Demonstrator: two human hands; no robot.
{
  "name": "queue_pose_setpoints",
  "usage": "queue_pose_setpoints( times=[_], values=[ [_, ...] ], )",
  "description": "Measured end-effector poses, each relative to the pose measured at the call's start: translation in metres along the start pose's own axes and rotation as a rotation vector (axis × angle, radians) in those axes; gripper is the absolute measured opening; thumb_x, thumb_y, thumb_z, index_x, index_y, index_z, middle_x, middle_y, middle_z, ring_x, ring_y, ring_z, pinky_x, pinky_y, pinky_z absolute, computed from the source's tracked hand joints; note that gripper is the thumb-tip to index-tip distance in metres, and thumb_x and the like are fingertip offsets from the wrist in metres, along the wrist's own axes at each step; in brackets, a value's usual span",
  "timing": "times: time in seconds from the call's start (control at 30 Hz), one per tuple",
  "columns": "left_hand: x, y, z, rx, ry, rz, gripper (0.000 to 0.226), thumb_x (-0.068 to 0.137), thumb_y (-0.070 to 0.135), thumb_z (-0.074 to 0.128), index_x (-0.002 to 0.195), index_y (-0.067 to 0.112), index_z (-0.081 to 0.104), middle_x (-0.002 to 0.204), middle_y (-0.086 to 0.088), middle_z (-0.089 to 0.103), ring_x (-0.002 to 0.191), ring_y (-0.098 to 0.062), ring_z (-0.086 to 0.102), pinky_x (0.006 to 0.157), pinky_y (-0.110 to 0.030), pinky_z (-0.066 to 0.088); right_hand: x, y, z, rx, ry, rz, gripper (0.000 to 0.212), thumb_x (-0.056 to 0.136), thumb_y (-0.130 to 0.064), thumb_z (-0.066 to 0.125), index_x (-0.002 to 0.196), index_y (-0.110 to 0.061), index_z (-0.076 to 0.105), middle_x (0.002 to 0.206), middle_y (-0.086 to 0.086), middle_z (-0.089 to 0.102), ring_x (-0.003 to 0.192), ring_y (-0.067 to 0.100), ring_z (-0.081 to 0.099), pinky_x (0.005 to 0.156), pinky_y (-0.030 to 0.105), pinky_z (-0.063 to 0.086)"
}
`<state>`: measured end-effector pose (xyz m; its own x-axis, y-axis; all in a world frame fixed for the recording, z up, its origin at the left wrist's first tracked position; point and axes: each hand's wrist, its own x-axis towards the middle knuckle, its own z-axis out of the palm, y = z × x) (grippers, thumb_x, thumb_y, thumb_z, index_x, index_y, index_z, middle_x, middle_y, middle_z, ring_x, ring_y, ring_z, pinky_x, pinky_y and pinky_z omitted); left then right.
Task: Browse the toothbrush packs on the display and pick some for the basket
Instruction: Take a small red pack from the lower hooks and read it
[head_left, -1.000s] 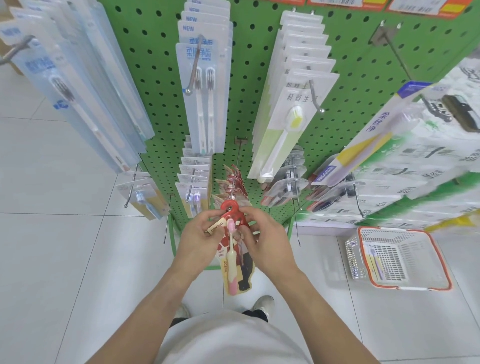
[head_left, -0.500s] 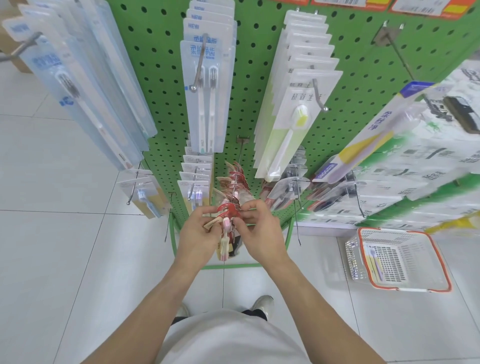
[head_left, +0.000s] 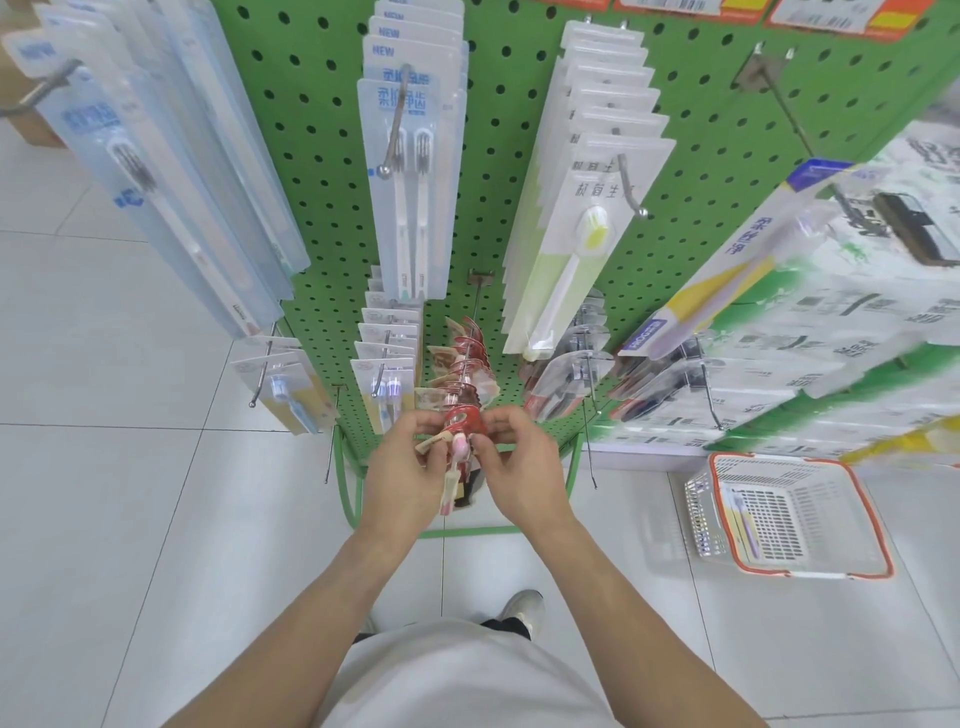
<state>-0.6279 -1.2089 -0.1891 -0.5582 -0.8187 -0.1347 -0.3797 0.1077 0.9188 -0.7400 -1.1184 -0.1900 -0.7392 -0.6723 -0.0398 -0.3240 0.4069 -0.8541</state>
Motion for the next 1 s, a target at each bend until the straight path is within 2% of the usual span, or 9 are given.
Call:
queue_pose_setpoints(
  times=[0.1,0.2,0.27,0.37,0.53,0.63,0.7,0.77,1.0],
  values=[
    [-0.001,0.000,0.000,0.010,-0.001,0.021,0.036,0.093,0.003,0.062,0.107,0.036,0.058,0.106,0.011,0.071,0.097,-0.014,0.068,0.090,-0.042,0.056,-0.001,-0.002,0.001,0.031,0.007,-0.006,0.020,0.090,-0.010,0.072,0.093,-0.028,0.063,0.085,-0.022,0.068,0.088,-0.004,0.065,0.072,0.016,0.052],
    [-0.002,-0.002,-0.001,0.006,0.002,0.018,0.035,0.093,0.003,0.061,0.111,0.033,0.060,0.108,0.010,0.071,0.100,-0.014,0.068,0.092,-0.043,0.055,-0.002,-0.003,0.001,0.076,0.015,-0.015,0.018,0.090,-0.008,0.072,0.097,-0.025,0.070,0.087,-0.022,0.070,0.090,-0.004,0.066,0.076,0.021,0.055],
    [-0.004,-0.001,-0.001,-0.008,0.012,0.016,0.034,0.094,0.003,0.060,0.114,0.030,0.062,0.108,0.012,0.071,0.101,-0.011,0.068,0.092,-0.040,0.056,-0.004,-0.005,0.000,0.114,0.013,-0.016,0.019,0.091,-0.008,0.072,0.101,-0.024,0.073,0.089,-0.021,0.071,0.090,-0.004,0.066,0.073,0.014,0.053],
    [-0.005,0.001,-0.002,-0.028,0.021,0.029,0.040,0.093,0.000,0.059,0.117,0.032,0.061,0.110,0.016,0.070,0.104,-0.006,0.066,0.092,-0.036,0.055,-0.006,-0.009,0.000,0.200,0.012,0.000,0.020,0.092,-0.008,0.071,0.101,-0.026,0.073,0.092,-0.016,0.073,0.089,-0.003,0.066,0.069,0.012,0.052],
    [-0.006,0.007,-0.005,-0.070,0.011,0.025,0.039,0.091,0.001,0.061,0.120,0.028,0.063,0.110,0.018,0.069,0.105,0.001,0.064,0.095,-0.034,0.053,-0.008,-0.008,0.000,0.274,0.005,0.042,0.007,0.094,-0.010,0.070,0.100,-0.012,0.073,0.096,-0.002,0.074,0.073,-0.012,0.063,0.057,0.009,0.048],
    [-0.006,0.007,-0.005,-0.142,-0.012,-0.019,0.040,0.089,0.007,0.064,0.116,0.037,0.063,0.113,0.016,0.070,0.109,-0.004,0.064,0.101,-0.038,0.051,-0.008,0.000,0.003,0.274,0.004,0.055,0.017,0.093,-0.012,0.072,0.088,-0.028,0.070,0.089,-0.017,0.073,0.088,-0.001,0.067,0.076,0.023,0.054],
    [-0.005,0.008,-0.005,-0.188,-0.017,-0.044,0.038,0.086,0.017,0.064,0.118,0.038,0.065,0.117,0.013,0.070,0.112,-0.007,0.065,0.104,-0.043,0.050,-0.009,0.006,0.006,0.283,-0.007,0.079,0.017,0.092,-0.014,0.073,0.086,-0.030,0.070,0.089,-0.015,0.073,0.091,0.010,0.068,0.083,0.044,0.058],
    [-0.005,0.010,-0.005,-0.196,-0.025,-0.048,0.037,0.088,0.017,0.063,0.124,0.030,0.067,0.120,0.010,0.069,0.112,-0.008,0.064,0.105,-0.044,0.050,-0.010,0.009,0.007,0.299,-0.008,0.098,0.016,0.092,-0.017,0.073,0.087,-0.032,0.071,0.089,-0.010,0.074,0.091,0.015,0.069,0.082,0.053,0.058],
    [-0.003,0.018,-0.002,-0.183,-0.039,-0.045,0.040,0.085,0.028,0.067,0.124,0.032,0.067,0.119,0.010,0.067,0.112,-0.003,0.063,0.102,-0.037,0.052,-0.004,0.011,0.006,0.369,0.041,0.195,0.006,0.093,-0.019,0.073,0.091,-0.024,0.070,0.088,0.001,0.077,0.075,0.019,0.069,0.077,0.043,0.060]
  ],
)
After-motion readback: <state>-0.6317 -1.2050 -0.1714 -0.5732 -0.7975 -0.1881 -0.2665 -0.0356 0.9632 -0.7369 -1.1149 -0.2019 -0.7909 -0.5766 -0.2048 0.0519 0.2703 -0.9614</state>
